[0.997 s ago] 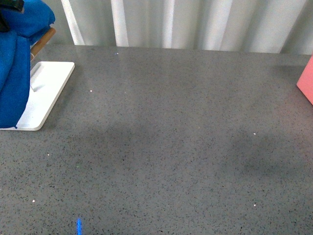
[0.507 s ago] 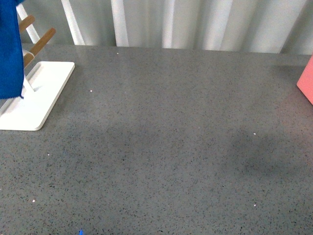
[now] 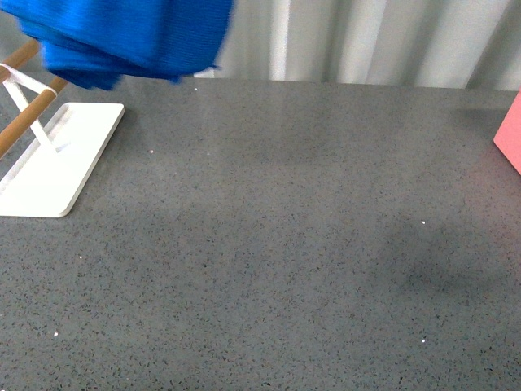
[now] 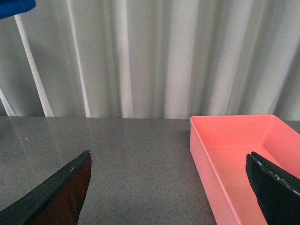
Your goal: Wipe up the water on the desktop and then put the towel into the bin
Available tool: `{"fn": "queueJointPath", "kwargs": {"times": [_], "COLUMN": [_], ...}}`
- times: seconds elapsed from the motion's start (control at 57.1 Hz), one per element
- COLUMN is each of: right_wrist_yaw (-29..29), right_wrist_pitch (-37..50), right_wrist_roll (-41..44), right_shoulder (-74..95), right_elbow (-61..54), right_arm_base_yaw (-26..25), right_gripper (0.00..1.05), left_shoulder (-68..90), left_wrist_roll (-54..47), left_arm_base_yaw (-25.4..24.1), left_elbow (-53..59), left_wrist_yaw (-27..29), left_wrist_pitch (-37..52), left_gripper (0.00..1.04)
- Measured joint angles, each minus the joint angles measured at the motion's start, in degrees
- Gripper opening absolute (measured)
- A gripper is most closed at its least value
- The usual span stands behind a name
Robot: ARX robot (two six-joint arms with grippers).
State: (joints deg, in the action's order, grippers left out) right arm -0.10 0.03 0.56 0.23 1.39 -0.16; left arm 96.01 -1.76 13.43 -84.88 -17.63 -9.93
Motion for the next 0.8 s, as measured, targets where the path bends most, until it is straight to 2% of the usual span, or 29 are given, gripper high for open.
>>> {"fn": "queueJointPath", "kwargs": {"times": [0.28,0.472,0.49,0.56,0.63,0.717,0.805], "right_wrist_yaw": [0.00,-0.04,-0.79,-12.35,-20.15,-25.24,-29.55], "right_wrist_pitch": [0.00,-0.02,-0.24,-8.59,-12.83,-13.11,-7.37], "right_wrist_roll": [0.00,0.02,0.15,5.40,9.38,12.52,13.86], "right_shoulder": [0.00,0.00,0.17,4.22,7.76,9.53,13.18], "right_elbow": [-0.02,0.00,0.07,2.69,3.87,4.66,6.88], "right_arm_base_yaw": [0.00,0.00,-0.13,-3.85,-6.40,-8.83,-11.43], "right_gripper": [0.98,0.98,0.98,0.98,0.98,0.98,0.98], "left_shoulder": [2.71,5.60,5.68,6.27,6.54,6.86,7.28], "left_wrist_roll": [11.78,18.16,18.60,19.91,20.39,21.00,21.51], "left_arm_base_yaw": [9.35,12.15,12.28,12.66,12.98,13.09,13.05], "left_elbow": [6.80,7.61,7.63,7.69,7.69,7.69,7.69], "left_wrist_yaw": [-2.40,-2.54,-2.49,-2.38,-1.99,-1.97,-1.57], "left_wrist_pitch": [13.31,18.18,18.38,19.06,19.21,19.21,19.32], "left_gripper": [0.06,0.06,0.06,0.06,0.06,0.06,0.06]}}
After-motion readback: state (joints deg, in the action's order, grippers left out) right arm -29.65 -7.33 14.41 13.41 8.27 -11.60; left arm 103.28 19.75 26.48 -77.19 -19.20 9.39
